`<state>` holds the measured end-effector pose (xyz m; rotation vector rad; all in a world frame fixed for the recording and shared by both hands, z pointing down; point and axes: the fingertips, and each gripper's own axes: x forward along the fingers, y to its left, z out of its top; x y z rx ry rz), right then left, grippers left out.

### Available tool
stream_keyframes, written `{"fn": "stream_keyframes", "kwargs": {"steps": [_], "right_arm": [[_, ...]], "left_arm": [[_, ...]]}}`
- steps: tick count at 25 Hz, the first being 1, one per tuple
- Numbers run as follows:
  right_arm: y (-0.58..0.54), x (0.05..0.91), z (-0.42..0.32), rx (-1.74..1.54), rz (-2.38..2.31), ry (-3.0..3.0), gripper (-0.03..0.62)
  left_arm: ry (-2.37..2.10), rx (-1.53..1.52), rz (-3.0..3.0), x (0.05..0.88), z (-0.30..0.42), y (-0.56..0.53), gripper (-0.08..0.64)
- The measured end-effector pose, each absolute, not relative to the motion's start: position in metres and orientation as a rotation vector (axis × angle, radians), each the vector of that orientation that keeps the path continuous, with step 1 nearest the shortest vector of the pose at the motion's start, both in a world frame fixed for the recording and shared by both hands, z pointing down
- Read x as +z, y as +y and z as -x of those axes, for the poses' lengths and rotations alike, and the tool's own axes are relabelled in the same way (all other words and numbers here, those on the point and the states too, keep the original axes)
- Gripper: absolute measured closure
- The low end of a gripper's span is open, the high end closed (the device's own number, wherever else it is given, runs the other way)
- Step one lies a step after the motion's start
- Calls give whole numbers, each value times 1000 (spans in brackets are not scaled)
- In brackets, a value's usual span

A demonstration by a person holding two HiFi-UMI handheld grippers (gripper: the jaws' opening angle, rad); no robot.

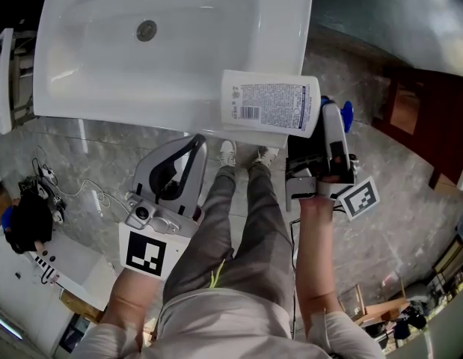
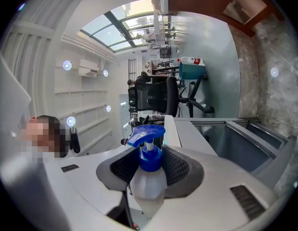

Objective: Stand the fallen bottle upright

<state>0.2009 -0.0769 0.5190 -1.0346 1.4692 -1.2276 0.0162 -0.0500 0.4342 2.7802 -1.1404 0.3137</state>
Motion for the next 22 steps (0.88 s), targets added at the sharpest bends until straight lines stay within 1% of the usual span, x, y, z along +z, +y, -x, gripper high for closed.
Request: {"fn": "stream_keyframes", "kwargs": {"steps": [22], "right_arm": [[-79,497,-204,-1126,1173,1533,436]], "left_arm": [[-1139,264,-2784,434,13,-54,545]]}}
